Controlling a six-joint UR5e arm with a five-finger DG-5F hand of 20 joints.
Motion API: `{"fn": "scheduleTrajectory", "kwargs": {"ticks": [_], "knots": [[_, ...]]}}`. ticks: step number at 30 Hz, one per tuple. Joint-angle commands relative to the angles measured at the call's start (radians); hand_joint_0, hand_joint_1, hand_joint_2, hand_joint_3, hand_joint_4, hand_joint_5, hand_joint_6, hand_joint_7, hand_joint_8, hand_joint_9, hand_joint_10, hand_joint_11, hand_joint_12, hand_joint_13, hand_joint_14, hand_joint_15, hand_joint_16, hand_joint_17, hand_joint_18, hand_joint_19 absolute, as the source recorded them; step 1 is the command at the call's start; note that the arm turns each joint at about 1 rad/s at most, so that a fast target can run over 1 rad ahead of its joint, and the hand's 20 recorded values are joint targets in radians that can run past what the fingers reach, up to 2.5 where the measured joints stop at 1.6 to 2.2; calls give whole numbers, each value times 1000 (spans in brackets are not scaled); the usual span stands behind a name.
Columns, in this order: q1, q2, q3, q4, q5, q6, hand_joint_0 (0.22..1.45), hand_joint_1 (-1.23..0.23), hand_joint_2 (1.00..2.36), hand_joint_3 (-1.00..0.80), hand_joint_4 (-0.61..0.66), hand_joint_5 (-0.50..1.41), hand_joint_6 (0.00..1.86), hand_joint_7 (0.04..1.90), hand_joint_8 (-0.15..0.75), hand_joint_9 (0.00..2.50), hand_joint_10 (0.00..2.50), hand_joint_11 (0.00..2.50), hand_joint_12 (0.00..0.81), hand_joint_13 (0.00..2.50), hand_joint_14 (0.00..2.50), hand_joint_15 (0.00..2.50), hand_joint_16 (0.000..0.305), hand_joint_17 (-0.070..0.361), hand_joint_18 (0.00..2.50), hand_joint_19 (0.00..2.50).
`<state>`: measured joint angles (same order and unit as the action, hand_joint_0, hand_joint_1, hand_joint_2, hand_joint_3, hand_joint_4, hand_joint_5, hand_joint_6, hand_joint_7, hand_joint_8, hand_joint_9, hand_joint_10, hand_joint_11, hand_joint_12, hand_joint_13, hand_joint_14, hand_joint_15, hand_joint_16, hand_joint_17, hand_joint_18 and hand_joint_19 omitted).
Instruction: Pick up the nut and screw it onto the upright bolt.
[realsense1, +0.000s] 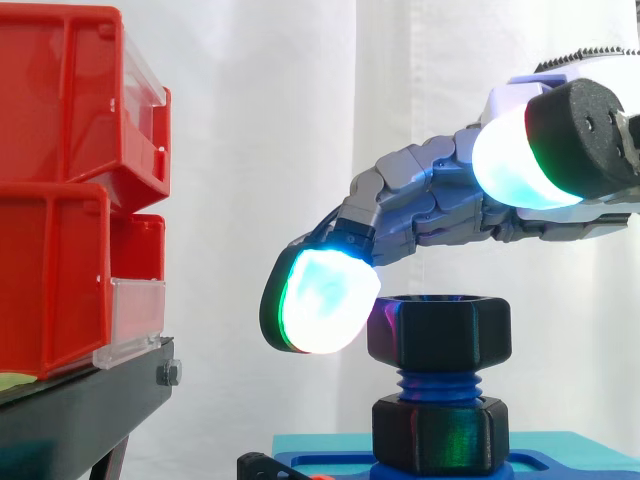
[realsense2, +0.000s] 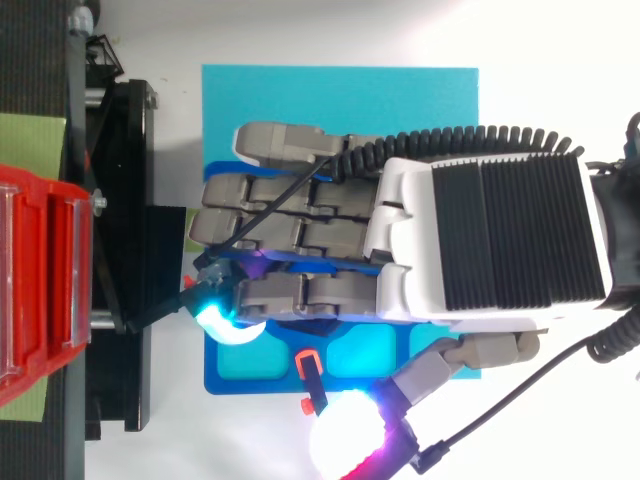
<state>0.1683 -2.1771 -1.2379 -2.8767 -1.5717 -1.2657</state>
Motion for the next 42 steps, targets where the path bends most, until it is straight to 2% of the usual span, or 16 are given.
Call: {"fn": "scheduleTrajectory", "kwargs": {"ticks": [1, 9, 13, 16, 23, 26, 27, 29, 37, 42], "knots": [[-6, -1, 0, -6, -7, -1, 482, -247, 1000, -500, 237, -155, 503, 744, 254, 295, 0, 0, 327, 74, 0, 0, 40, 91, 0, 0], [-12, 0, 0, -10, -11, -9, 482, -258, 1000, -500, 246, -148, 502, 766, 254, 303, 0, 0, 326, 78, 0, 0, 40, 91, 0, 0], [-19, 0, 3, -23, -44, -9, 483, -259, 1000, -500, 252, -145, 503, 777, 255, 304, 0, 0, 325, 82, 0, 0, 40, 91, 0, 0], [-24, 0, 3, -30, -56, -9, 483, -260, 1000, -500, 256, -143, 503, 789, 256, 305, 0, 0, 325, 87, 0, 0, 40, 90, 0, 0], [-36, 0, 35, -70, -74, -9, 484, -263, 1000, -500, 255, -132, 503, 893, 260, 315, 0, 0, 327, 101, 0, 0, 39, 89, 0, 0], [-46, 0, 60, -116, -85, -20, 484, -265, 1000, -500, 251, -131, 503, 910, 264, 337, 0, 0, 327, 113, 0, 0, 39, 89, 0, 0], [-53, 0, 71, -136, -88, -38, 483, -266, 1000, -500, 251, -131, 504, 911, 264, 339, 0, 0, 327, 121, 0, 0, 39, 88, 0, 0], [-62, 0, 78, -144, -94, -58, 484, -266, 1000, -500, 256, -130, 504, 918, 264, 342, 0, 0, 328, 124, 0, 0, 39, 88, 0, 0], [-76, 0, 86, -148, -103, -63, 484, -267, 1000, -500, 263, -126, 504, 941, 265, 348, 0, 0, 328, 140, 0, 0, 39, 87, 0, 0], [-79, 0, 84, -154, -103, -63, 484, -268, 1000, -500, 269, -121, 504, 968, 264, 356, 0, 0, 326, 149, 0, 0, 38, 86, 0, 0]]}}
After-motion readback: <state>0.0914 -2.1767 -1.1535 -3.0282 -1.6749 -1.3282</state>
